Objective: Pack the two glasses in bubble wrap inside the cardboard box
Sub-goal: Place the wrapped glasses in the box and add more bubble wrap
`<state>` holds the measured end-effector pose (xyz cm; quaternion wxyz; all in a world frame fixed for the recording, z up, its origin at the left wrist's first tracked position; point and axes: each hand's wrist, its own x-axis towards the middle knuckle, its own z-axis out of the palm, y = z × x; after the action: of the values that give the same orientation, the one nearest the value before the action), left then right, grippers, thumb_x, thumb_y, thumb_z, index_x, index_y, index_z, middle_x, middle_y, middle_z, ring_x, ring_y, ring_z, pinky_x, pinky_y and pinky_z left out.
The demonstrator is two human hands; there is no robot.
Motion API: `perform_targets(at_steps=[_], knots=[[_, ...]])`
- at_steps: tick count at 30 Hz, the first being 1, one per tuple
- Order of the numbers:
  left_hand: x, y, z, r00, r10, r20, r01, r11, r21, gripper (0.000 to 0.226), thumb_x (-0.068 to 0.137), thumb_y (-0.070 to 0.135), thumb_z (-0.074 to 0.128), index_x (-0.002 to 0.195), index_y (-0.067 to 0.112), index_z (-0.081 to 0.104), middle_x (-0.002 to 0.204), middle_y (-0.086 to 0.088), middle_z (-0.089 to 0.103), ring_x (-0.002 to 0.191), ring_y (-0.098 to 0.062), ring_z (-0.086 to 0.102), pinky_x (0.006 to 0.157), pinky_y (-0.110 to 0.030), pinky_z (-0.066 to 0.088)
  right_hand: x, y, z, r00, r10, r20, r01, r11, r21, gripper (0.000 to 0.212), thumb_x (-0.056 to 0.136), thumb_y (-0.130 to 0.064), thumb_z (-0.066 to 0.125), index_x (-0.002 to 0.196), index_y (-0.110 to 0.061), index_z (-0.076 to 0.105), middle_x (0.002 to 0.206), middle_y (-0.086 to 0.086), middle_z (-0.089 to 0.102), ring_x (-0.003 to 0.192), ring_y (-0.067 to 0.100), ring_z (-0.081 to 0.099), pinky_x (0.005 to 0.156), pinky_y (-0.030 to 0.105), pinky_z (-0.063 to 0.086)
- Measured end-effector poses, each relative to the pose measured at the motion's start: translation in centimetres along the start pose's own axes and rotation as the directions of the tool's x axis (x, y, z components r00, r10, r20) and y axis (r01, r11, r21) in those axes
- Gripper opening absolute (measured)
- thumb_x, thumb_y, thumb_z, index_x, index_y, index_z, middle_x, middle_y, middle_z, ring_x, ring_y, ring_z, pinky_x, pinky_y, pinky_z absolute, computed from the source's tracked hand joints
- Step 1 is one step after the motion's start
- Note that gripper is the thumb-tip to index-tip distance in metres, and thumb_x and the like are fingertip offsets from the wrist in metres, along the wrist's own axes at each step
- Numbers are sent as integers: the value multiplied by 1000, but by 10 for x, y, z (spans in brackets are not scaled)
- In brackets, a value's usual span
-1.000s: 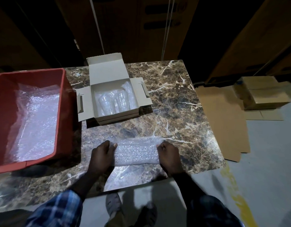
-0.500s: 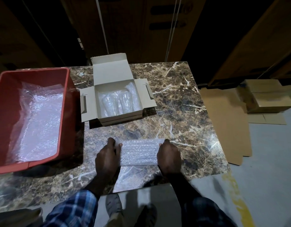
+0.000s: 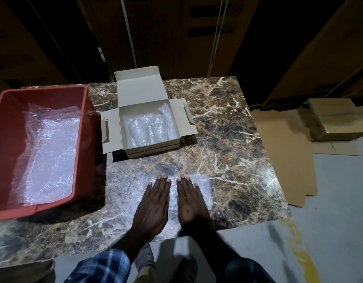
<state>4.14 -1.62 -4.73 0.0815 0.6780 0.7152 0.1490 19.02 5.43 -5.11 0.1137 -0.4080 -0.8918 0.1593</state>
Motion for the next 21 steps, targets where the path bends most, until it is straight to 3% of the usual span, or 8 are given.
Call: perform_targets(at_steps=[3,6,10,13,16,21], knots=[[2,-1,-7,999,-28,39,26,999,32,57,107,34,30,157,10,26,165,-5,20,154,-18,12,122,-46,18,-2,7,-5,999,8,51,-4,998,-67,56,105,-37,34,153,-9,37,162,7,29,150,22,28,122,42,18],[-3,-10,-12,993,-91,74,84,993,82,64,106,45,30,160,13,17,167,-2,12,155,-17,6,124,-47,12,-10,23,-14,991,127,30,-121,980,-156,67,105,-53,28,156,-10,30,164,5,25,152,18,21,123,46,19],[-10,-31,-20,979,-169,112,153,979,136,70,105,54,23,160,13,10,168,-2,4,155,-16,-3,124,-46,4,-17,42,-24,969,245,-39,-248,951,-187,75,104,-59,25,155,-6,31,163,11,25,149,24,29,122,46,21],[-13,-27,-28,986,-122,110,107,986,131,68,106,50,26,160,11,11,168,-5,3,155,-19,-2,125,-45,1,-13,37,-25,991,125,-39,-131,964,-231,70,105,-51,27,155,-2,30,163,14,23,151,27,24,122,50,20],[-16,-9,-24,986,75,148,-91,990,110,64,107,47,30,159,10,19,167,-5,10,155,-21,8,125,-45,6,-18,26,-16,994,-105,-36,93,965,-245,61,105,-41,37,153,-4,35,163,10,24,150,23,27,118,50,27],[-21,-15,-18,984,55,167,-77,989,124,73,104,59,29,158,10,23,167,-5,15,155,-18,8,123,-45,13,-31,38,-21,993,-38,-109,17,982,-189,75,100,-57,46,152,-3,37,161,13,31,150,23,28,122,47,24]])
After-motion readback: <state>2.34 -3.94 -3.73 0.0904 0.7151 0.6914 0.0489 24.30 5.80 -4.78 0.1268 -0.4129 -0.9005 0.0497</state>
